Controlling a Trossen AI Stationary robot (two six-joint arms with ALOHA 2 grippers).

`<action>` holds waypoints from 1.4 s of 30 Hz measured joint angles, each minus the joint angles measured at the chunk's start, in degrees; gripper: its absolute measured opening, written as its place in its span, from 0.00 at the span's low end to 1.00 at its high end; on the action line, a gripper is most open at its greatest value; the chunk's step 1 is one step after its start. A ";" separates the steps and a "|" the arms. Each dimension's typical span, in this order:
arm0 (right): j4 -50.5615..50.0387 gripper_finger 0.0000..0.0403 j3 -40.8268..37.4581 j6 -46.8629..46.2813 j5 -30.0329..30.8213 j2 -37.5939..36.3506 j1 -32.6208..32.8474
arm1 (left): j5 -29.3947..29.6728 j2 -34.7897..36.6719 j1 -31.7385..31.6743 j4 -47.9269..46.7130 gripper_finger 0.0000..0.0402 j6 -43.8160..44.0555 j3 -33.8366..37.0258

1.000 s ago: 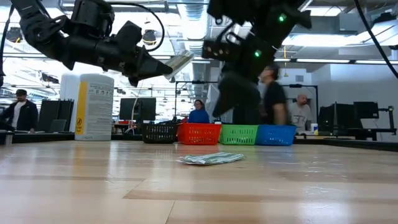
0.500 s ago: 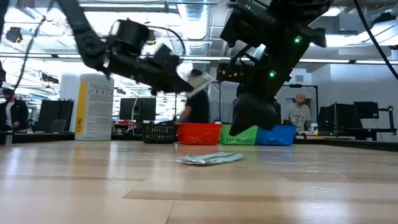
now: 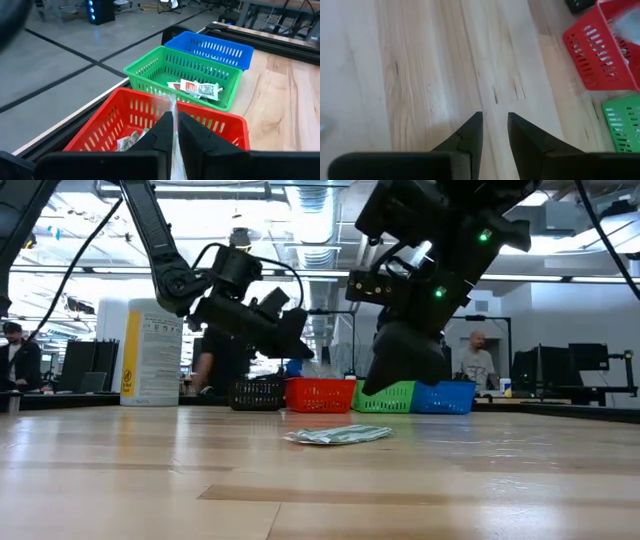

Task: Pick & Place First Aid Supplies
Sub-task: Put the green bandage pack into the red bin

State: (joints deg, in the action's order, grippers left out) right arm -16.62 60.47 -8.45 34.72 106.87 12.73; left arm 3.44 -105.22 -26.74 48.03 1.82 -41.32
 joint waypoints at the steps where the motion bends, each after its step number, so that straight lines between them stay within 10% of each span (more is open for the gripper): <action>1: 0.46 0.21 0.00 0.01 -0.02 0.00 0.00 | 0.00 0.02 0.12 0.00 0.07 -0.38 0.00; 24: 8.85 0.21 0.02 3.91 -9.48 -0.04 1.07 | -5.39 1.67 8.79 -1.67 0.21 -9.30 5.12; 42: 20.66 0.21 2.16 -0.99 -10.87 -0.09 8.61 | -4.91 31.85 30.51 -0.57 0.21 2.20 26.36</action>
State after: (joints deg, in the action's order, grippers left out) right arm 4.04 62.63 -9.44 23.85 106.78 21.35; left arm -1.47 -73.37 3.77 47.47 4.02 -14.96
